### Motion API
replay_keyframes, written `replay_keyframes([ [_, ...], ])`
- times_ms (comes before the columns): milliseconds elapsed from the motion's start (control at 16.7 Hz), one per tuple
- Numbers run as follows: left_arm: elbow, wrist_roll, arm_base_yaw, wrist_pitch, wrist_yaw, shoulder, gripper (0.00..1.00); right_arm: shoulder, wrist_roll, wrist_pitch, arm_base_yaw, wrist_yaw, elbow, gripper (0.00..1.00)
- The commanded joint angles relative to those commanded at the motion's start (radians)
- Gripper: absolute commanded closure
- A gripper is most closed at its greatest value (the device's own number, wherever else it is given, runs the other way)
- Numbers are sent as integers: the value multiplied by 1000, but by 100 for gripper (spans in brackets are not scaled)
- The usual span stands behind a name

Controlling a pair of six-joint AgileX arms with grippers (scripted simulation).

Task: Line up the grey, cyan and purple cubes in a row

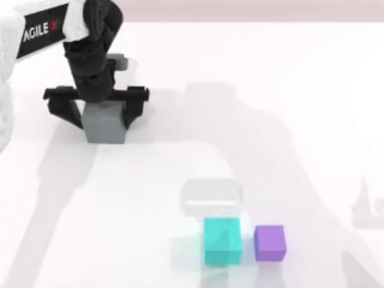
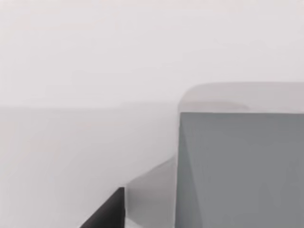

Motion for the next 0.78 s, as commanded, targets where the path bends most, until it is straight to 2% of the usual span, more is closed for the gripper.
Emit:
replay_keyframes([
  [540, 0, 0, 0, 0, 0, 0, 98, 0, 0, 0, 0, 0, 0, 0],
  [780, 0, 0, 0, 0, 0, 0, 100, 0, 0, 0, 0, 0, 0, 0],
])
